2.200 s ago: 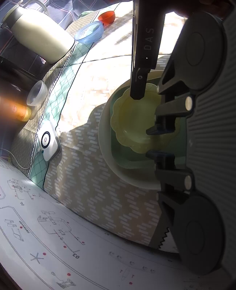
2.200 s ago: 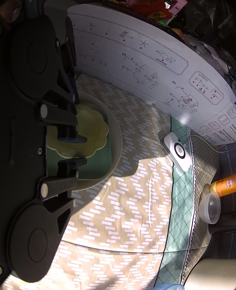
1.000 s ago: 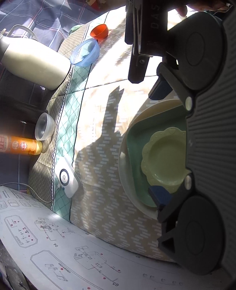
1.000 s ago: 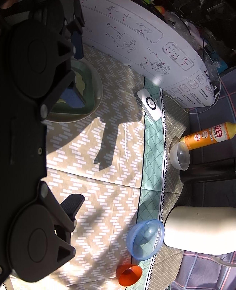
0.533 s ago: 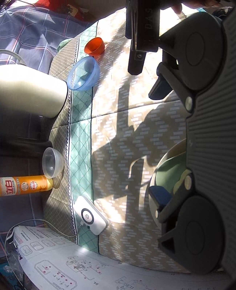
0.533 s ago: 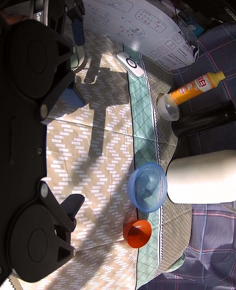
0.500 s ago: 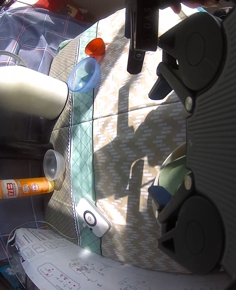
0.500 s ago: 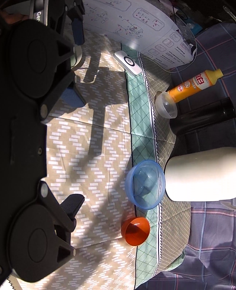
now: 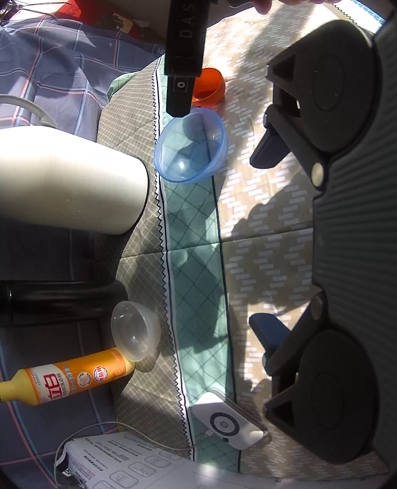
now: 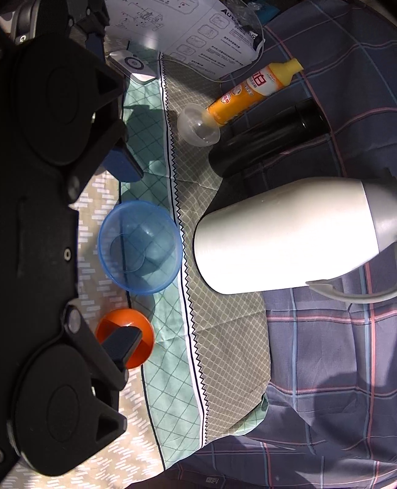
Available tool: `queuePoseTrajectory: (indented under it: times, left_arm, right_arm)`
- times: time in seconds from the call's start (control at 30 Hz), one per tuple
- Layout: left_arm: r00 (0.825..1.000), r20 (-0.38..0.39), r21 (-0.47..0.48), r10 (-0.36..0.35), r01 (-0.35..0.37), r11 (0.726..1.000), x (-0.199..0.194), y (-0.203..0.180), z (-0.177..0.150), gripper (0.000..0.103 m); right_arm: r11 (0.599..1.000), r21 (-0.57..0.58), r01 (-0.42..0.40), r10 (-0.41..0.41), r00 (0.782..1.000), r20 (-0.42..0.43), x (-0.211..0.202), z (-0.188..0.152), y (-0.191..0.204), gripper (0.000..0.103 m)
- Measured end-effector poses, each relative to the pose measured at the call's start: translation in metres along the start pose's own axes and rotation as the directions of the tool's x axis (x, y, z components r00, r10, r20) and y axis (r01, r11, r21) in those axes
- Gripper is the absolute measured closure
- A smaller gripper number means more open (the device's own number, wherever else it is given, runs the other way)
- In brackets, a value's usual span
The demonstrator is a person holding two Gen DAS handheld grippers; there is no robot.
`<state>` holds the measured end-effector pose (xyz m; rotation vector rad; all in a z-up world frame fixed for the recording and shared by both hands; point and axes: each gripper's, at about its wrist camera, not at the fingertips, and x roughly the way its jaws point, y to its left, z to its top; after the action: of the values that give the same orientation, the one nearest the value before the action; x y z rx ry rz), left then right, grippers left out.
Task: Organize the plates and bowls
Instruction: 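Move both grippers to the blue plastic bowl and close on its rim, then carry the blue bowl with both grippers and lower it onto the yellow plate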
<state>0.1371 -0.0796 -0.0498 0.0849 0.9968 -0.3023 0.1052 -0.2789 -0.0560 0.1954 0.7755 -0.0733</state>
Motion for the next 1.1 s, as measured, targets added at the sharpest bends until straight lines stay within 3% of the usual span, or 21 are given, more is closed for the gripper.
queuePoseTrajectory:
  times: [0.47, 0.57, 0.63, 0.77, 0.83, 0.9, 1.1]
  left_arm:
    - [0.999, -0.032, -0.025, -0.014, 0.013, 1.000, 0.069, -0.027, 0.047, 0.001]
    - [0.999, -0.040, -0.019, -0.025, 0.024, 1.000, 0.079, -0.035, 0.050, 0.009]
    - [0.998, -0.047, -0.015, -0.035, 0.034, 0.999, 0.083, -0.039, 0.050, 0.014]
    - [0.997, -0.061, 0.009, -0.051, 0.051, 0.999, 0.089, -0.049, 0.050, 0.033]
    - [0.995, -0.077, 0.018, -0.057, 0.059, 0.998, 0.093, -0.052, 0.049, 0.055]
    - [0.995, -0.090, 0.028, -0.050, 0.053, 0.998, 0.095, -0.054, 0.047, 0.093]
    - [0.995, -0.098, 0.014, -0.035, 0.037, 0.999, 0.082, -0.042, 0.041, 0.095]
  right_arm:
    - [0.998, 0.051, -0.027, 0.032, 0.996, -0.082, 0.078, 0.036, -0.035, 0.051]
    - [0.999, 0.038, -0.025, 0.029, 0.994, -0.109, 0.090, 0.035, -0.033, 0.065]
    - [0.999, 0.038, -0.015, 0.020, 0.992, -0.122, 0.095, 0.033, -0.032, 0.067]
    - [0.999, 0.049, -0.014, 0.021, 0.989, -0.148, 0.102, 0.026, -0.034, 0.080]
    - [0.998, 0.064, -0.027, 0.037, 0.987, -0.158, 0.101, 0.020, -0.034, 0.085]
    - [0.996, 0.081, -0.037, 0.050, 0.986, -0.161, 0.101, 0.017, -0.033, 0.087]
    - [0.991, 0.116, -0.064, 0.083, 0.981, -0.173, 0.088, 0.005, -0.025, 0.087]
